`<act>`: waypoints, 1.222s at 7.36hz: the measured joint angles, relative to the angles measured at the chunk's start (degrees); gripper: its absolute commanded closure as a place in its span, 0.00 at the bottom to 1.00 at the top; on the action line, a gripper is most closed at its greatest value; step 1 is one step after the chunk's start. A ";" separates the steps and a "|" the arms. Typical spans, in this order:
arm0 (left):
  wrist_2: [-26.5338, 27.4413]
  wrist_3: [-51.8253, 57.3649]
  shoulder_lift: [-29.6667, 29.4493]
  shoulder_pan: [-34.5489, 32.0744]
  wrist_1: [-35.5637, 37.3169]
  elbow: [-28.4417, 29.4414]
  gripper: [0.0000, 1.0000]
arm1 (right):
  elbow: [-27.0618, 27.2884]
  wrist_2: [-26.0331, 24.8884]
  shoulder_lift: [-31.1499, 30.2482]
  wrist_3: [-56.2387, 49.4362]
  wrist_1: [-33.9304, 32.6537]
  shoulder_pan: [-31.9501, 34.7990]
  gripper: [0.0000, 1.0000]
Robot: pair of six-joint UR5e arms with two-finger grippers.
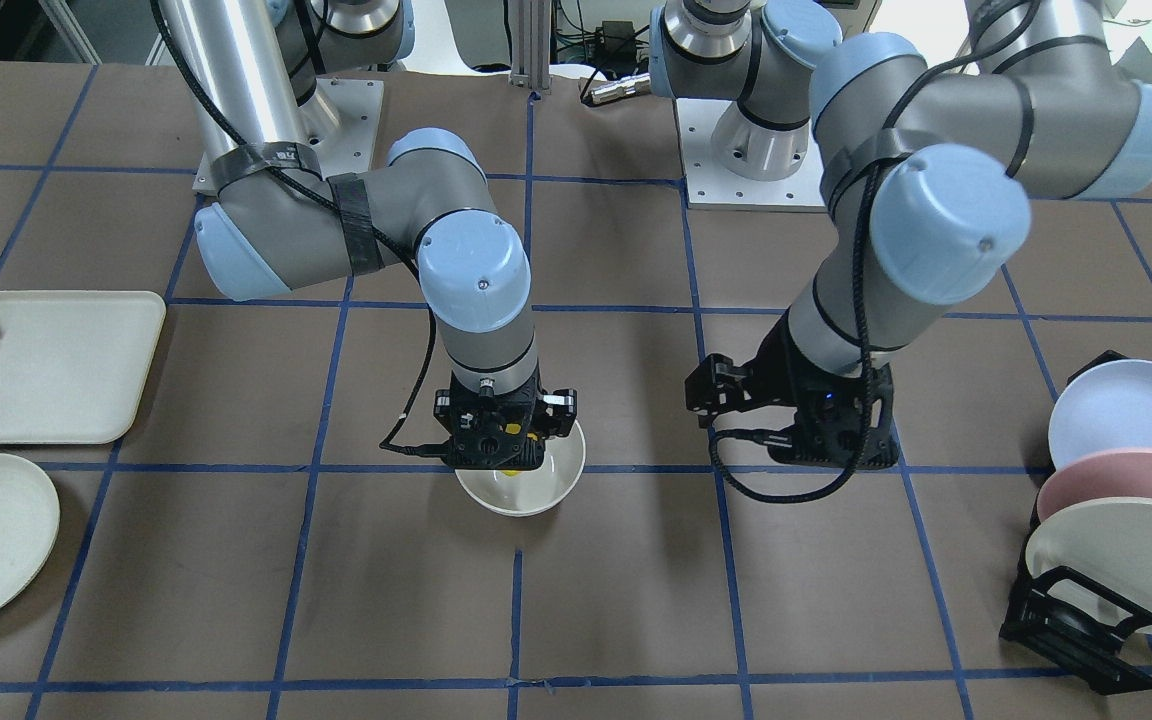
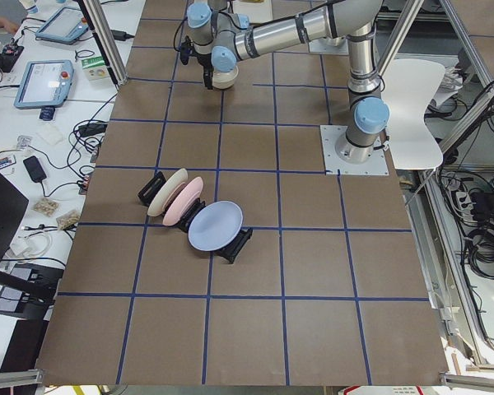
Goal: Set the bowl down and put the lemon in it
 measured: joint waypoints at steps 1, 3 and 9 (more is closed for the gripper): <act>1.81 0.76 2.42 0.62 -3.30 1.19 0.00 | 0.37 -0.21 1.43 0.04 -2.05 0.17 0.69; 4.49 1.20 7.86 0.60 -7.24 0.96 0.00 | 1.06 -0.70 3.60 -0.01 -4.42 0.42 0.22; 5.21 1.71 15.80 0.19 -9.40 -4.62 0.00 | 2.44 -2.09 -2.91 -1.59 -5.32 -1.46 0.00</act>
